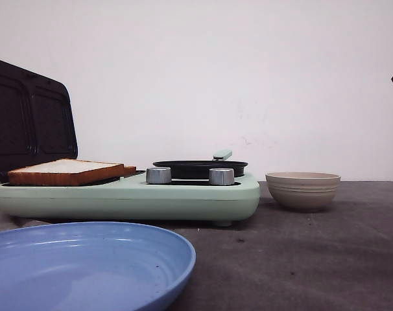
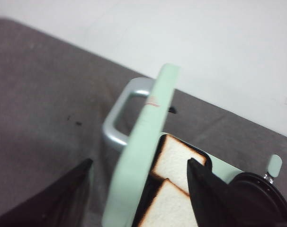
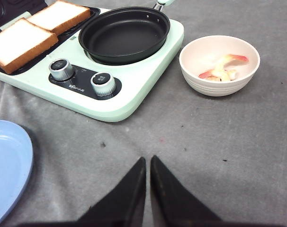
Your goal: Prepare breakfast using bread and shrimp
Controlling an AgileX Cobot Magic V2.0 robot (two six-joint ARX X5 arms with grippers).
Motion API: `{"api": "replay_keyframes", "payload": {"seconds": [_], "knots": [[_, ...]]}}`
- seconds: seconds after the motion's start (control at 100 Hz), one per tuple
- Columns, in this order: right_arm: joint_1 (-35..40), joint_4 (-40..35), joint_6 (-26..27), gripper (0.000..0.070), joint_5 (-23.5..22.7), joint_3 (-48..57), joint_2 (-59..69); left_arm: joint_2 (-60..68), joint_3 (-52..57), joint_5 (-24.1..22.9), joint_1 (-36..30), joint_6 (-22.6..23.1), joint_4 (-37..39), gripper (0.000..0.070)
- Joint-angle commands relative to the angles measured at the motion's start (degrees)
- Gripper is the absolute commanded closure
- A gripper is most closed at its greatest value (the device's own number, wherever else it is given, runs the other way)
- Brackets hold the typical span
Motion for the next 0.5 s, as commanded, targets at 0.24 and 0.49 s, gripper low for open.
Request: {"api": "replay_keyframes", "payload": {"seconds": [0.24,0.49], "knots": [[0.42,0.50,-0.44,0.0693,0.09,0.13,0.13,12.94,1.03,18.10,11.21,-10.10,6.54,0.0384],[0.42,0.50,-0.39,0.0693,0.09,0.13,0.17,21.16,1.03,24.52,11.50,-13.99,12.39,0.0385]]}}
